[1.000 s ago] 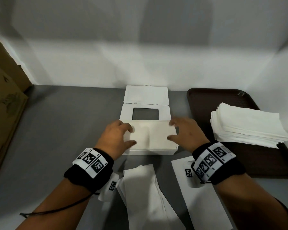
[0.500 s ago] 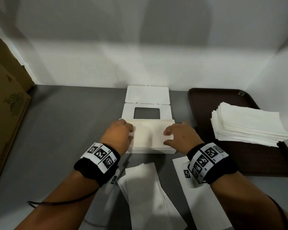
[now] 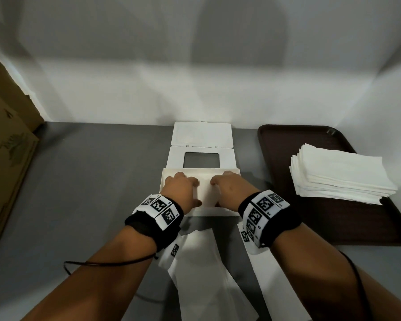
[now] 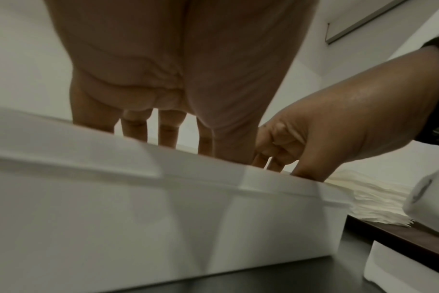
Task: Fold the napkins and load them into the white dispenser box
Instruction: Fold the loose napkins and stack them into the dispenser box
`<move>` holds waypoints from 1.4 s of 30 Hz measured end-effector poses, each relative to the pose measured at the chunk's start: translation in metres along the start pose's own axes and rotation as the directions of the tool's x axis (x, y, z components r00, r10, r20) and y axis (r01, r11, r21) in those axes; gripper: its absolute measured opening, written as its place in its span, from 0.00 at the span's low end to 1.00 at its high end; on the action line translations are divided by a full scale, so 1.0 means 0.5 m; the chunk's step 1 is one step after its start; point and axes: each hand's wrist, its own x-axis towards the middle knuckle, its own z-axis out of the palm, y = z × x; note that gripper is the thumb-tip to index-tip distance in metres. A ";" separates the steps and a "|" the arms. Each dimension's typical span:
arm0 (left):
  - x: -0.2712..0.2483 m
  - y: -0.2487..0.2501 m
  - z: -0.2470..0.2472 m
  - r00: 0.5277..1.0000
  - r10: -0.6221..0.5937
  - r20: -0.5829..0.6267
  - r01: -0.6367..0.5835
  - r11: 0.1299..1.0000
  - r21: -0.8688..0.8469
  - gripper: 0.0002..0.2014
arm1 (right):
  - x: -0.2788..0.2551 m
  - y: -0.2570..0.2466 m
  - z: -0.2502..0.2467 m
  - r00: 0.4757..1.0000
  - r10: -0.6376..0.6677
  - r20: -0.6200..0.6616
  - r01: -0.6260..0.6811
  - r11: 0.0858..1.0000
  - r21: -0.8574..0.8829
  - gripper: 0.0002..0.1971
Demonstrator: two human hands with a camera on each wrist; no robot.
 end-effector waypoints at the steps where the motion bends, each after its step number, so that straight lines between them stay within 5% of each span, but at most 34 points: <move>1: 0.000 0.000 -0.001 1.000 -0.001 0.000 0.001 1.000 0.000 0.30 | 0.000 0.001 -0.002 1.000 -0.001 -0.001 0.001 1.000 0.009 0.26; 8: -0.025 0.008 -0.012 0.996 0.053 -0.074 -0.052 0.998 0.028 0.24 | -0.046 0.014 -0.021 0.994 0.004 -0.108 0.007 0.994 0.109 0.29; 14: -0.081 0.098 -0.006 0.930 0.247 -0.270 -0.248 0.968 0.034 0.16 | -0.179 0.067 -0.005 0.933 0.221 -0.285 -0.143 0.952 0.272 0.25; 19: -0.103 0.178 0.054 0.871 0.471 -0.141 -0.470 0.882 0.046 0.12 | -0.294 0.132 0.056 0.863 0.443 -0.243 -0.357 0.875 0.326 0.17; 22: -0.110 0.206 0.096 0.846 0.534 -0.010 -0.533 0.846 0.018 0.13 | -0.354 0.148 0.097 0.798 0.587 -0.133 -0.516 0.781 0.351 0.23; 26: -0.113 0.221 0.143 0.859 0.502 0.105 -0.511 0.854 0.100 0.20 | -0.403 0.153 0.153 0.692 0.718 -0.071 -0.650 0.664 0.369 0.35; 29: -0.111 0.218 0.157 0.890 0.431 0.151 -0.453 0.873 0.181 0.25 | -0.409 0.147 0.183 0.662 0.745 -0.080 -0.671 0.638 0.378 0.37; 35: -0.111 0.221 0.172 0.895 0.416 0.160 -0.444 0.867 0.227 0.26 | -0.412 0.149 0.204 0.656 0.746 -0.112 -0.654 0.637 0.408 0.27; 39: -0.113 0.221 0.171 0.900 0.408 0.156 -0.434 0.877 0.209 0.26 | -0.410 0.142 0.202 0.703 0.705 -0.097 -0.621 0.674 0.400 0.13; 42: -0.111 0.218 0.173 0.902 0.410 0.134 -0.429 0.883 0.189 0.27 | -0.411 0.135 0.196 0.699 0.698 -0.154 -0.531 0.651 0.542 0.08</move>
